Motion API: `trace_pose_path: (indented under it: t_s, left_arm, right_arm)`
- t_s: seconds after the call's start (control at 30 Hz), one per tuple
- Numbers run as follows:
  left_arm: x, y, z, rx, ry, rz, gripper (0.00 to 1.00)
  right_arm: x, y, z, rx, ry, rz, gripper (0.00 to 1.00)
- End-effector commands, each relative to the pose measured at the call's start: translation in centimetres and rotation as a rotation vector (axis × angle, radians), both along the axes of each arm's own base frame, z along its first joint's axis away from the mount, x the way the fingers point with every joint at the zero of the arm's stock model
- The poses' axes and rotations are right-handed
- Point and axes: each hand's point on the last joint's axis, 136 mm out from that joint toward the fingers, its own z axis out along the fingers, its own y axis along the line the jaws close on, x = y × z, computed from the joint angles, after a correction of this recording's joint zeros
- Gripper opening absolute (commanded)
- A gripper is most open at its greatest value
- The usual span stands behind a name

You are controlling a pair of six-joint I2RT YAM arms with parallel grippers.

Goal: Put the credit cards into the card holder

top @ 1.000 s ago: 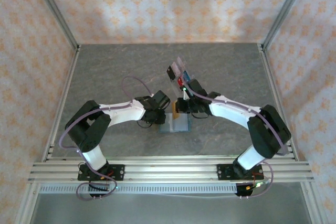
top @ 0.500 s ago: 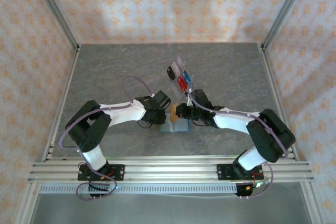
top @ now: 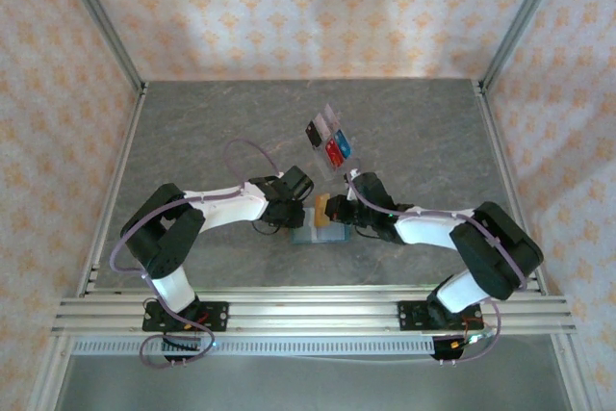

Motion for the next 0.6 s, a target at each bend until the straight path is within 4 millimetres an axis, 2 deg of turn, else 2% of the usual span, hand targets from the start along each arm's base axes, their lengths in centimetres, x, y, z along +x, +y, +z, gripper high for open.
trace_pose_path:
  t_s: [0.0,0.57]
  left_arm:
    - [-2.10,-0.17,-2.59,0.027,0.092,-0.039,0.24]
    - [-2.23,0.00,-2.86,0.031,0.098,-0.034,0.24]
  right_arm:
    - [0.11,0.74,-0.08,0.078,-0.006,-0.020,0.00]
    - [-0.75,1.19,-1.03,0.209,0.041,-0.042,0.00]
